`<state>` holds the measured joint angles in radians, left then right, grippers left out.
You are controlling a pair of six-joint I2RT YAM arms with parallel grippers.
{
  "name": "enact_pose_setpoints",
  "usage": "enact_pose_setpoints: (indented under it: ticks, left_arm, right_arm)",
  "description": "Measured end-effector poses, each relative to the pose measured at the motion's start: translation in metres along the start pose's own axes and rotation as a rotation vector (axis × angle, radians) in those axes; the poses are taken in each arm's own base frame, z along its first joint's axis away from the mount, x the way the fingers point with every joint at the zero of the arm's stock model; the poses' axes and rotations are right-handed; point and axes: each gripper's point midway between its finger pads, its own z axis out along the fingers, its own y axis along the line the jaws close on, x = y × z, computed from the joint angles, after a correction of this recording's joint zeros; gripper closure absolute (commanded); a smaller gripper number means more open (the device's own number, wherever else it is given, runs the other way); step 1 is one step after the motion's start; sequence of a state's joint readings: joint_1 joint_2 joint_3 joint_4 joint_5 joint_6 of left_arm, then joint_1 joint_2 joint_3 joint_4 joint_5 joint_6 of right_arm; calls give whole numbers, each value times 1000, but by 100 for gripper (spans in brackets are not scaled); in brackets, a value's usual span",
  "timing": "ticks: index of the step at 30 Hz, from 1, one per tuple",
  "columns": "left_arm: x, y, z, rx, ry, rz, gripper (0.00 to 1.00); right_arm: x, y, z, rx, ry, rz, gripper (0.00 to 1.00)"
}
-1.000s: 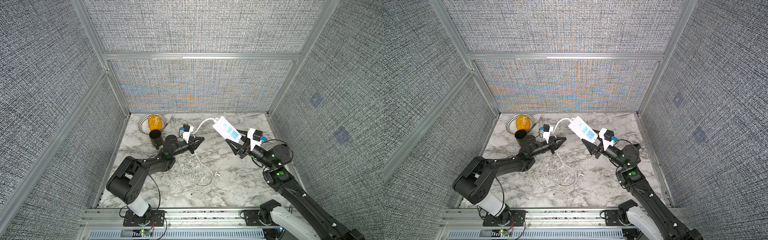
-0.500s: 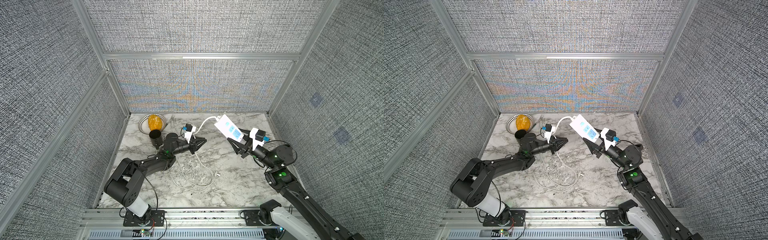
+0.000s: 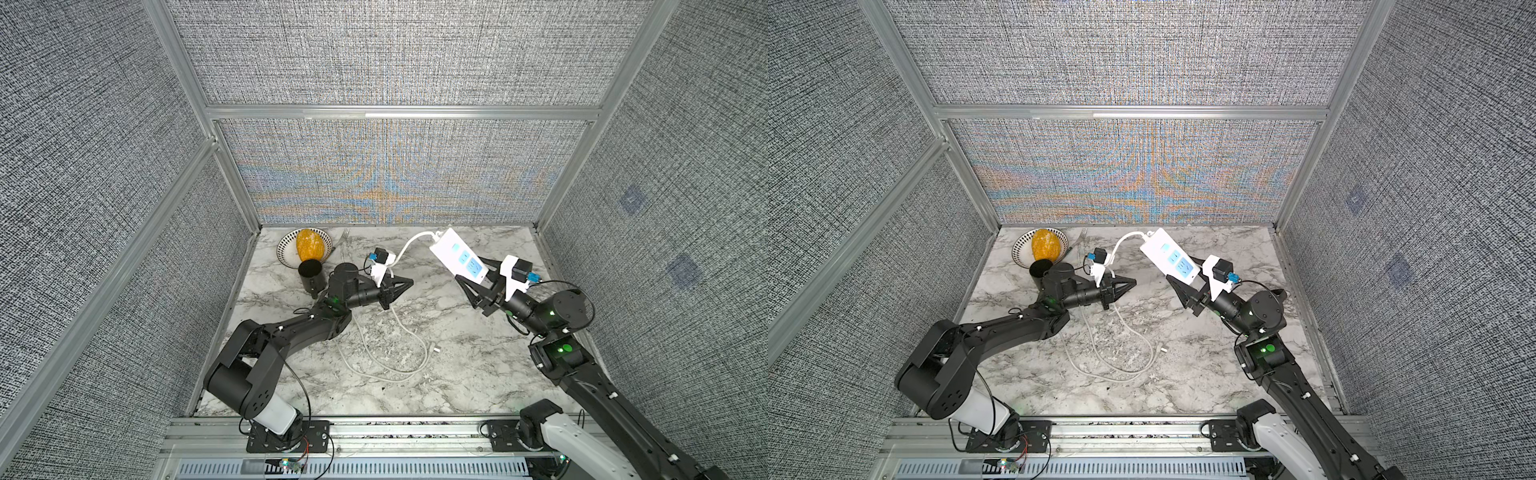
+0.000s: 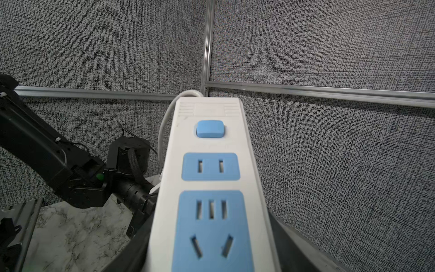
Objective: Wrap the cord around the power strip
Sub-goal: Adjust the power cord.
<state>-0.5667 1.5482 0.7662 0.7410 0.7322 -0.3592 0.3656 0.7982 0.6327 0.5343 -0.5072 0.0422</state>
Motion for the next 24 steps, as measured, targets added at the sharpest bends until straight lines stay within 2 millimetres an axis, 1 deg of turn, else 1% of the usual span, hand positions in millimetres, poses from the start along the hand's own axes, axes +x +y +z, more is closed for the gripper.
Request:
enact_pose_setpoints:
  ticks: [5,10,15,19,24]
  left_arm:
    - [0,-5,-11,-40,19,47,100]
    - [-3,-11,-22,-94,50,107,100]
    - [-4,-19,-33,-139,90,172,100]
    - [-8,-34,-41,-157,111,255,100]
    - [-7,-52,-52,-164,131,380,100]
  right_arm:
    - [1,-8,-6,62,-4,-1,87]
    - [5,-27,-9,177,11,-7,87]
    - [17,-51,-13,312,66,5,87]
    - [28,-68,-15,405,118,7,88]
    - [49,-74,-14,428,200,-4,88]
